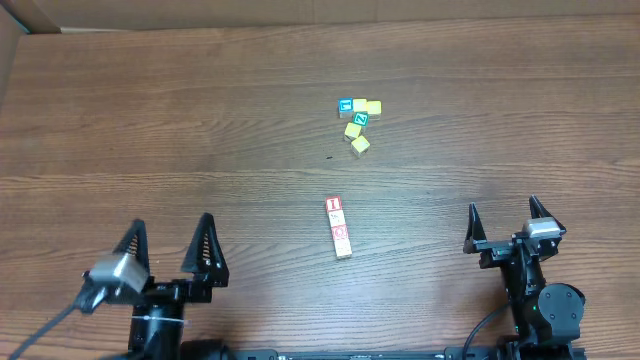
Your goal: Flip 4 blocks
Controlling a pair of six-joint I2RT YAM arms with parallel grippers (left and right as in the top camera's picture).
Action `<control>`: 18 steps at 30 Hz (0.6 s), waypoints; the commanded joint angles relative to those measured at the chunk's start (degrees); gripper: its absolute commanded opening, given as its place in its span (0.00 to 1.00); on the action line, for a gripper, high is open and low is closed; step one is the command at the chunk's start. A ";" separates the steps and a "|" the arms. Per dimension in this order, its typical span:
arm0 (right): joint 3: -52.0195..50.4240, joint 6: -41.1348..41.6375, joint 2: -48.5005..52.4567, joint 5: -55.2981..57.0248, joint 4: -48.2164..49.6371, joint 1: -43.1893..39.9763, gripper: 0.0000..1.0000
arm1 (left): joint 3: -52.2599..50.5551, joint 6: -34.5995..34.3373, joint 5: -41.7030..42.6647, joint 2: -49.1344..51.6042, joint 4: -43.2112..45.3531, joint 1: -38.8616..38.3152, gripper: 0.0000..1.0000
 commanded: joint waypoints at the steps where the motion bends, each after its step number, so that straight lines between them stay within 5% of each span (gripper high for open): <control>1: -0.61 -0.37 -0.61 0.28 0.42 -0.15 1.00 | -7.43 -0.15 -0.02 -5.33 13.11 -0.39 1.00; 9: -0.61 -0.37 -0.61 0.28 0.44 -0.15 1.00 | -20.02 1.20 -1.44 -7.28 42.27 -0.39 1.00; 18: -0.61 -0.37 -0.61 0.28 0.42 -0.15 1.00 | -31.74 1.03 -1.86 -7.28 50.49 -0.39 1.00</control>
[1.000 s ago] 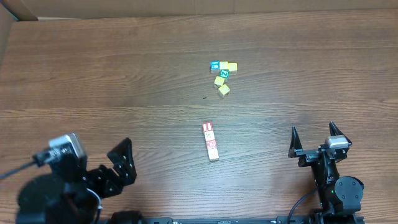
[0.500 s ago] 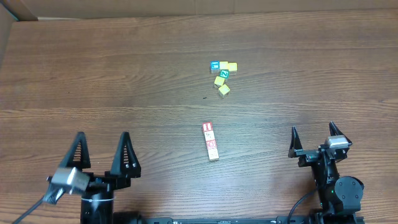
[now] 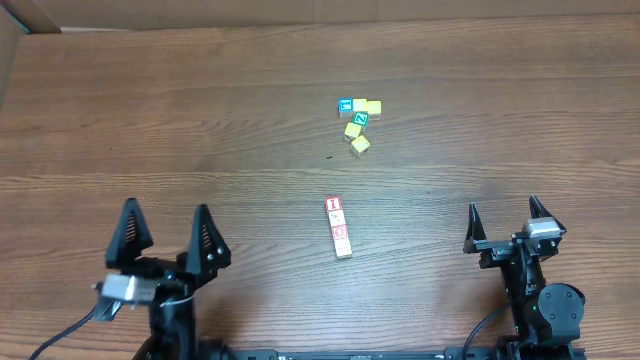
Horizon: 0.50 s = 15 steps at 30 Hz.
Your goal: Flip 4 blocks
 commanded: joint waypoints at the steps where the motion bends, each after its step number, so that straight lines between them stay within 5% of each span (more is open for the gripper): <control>1: -0.61 -0.39 -0.63 0.28 0.46 -0.15 1.00 | -3.87 0.57 -0.72 -0.68 1.27 -0.39 1.00; 10: -0.61 -0.39 -0.63 0.28 0.44 -0.15 1.00 | -10.69 0.26 -0.72 -0.68 0.52 -0.39 1.00; 15: -0.61 -0.39 -0.63 0.28 0.44 -0.15 1.00 | -10.64 0.96 -0.81 -0.68 -9.49 -0.39 1.00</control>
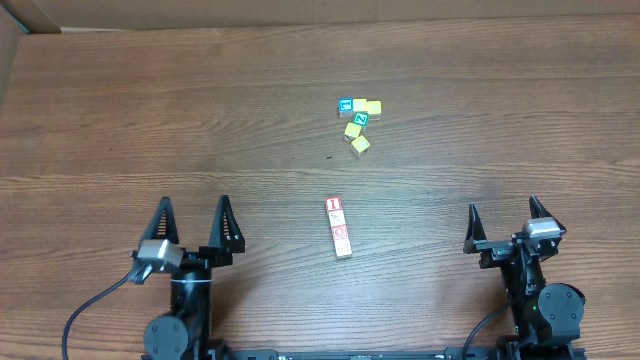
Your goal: Flip 4 blocks
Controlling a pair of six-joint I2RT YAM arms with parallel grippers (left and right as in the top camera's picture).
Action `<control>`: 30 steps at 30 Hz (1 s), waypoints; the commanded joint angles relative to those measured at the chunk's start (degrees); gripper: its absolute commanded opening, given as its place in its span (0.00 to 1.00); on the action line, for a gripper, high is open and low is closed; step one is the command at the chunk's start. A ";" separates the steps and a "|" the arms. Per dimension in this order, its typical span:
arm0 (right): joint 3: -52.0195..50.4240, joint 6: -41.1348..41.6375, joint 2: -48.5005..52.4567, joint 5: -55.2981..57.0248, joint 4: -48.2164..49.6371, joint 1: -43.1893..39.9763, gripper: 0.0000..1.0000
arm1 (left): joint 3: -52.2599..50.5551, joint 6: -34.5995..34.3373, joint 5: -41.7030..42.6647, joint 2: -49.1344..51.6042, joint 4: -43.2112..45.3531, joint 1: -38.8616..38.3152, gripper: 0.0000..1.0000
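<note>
A short row of blocks (339, 227) lies at the table's middle, its far block showing a red and white face, the near ones pale with red marks. A cluster of small blocks (358, 122), yellow, blue and green faced, sits farther back. My left gripper (192, 218) stands open near the front left, well left of the row. At the front right my right gripper (504, 220) is open too. Nothing is between either pair of fingers.
The brown wooden table (180, 110) fills the view. A strip of cardboard (30, 15) shows at the far left corner. A black cable (95, 310) trails from the left arm at the front edge.
My left gripper has shifted right and slightly toward the front, from about the far front left to nearer the row of blocks. The right gripper and all blocks are unchanged.
My left gripper first stood open at the front left, angled to the side. Half a second later it pointed straighter toward the back. Now it stands further right. The right arm and the blocks have stayed put throughout.
</note>
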 commanded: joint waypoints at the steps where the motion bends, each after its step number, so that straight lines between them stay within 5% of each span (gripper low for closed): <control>1: -0.61 -0.37 -0.63 0.26 0.42 -0.15 1.00 | -0.55 1.31 -0.63 -0.63 -5.38 -0.39 1.00; 9: -0.61 -0.37 -0.63 0.26 0.42 -0.15 1.00 | -0.55 7.28 -0.57 -0.63 -18.58 -0.42 1.00; 30: -0.61 -0.37 -0.63 0.26 0.44 -0.15 1.00 | -0.55 11.17 0.72 -0.59 -18.34 -0.39 1.00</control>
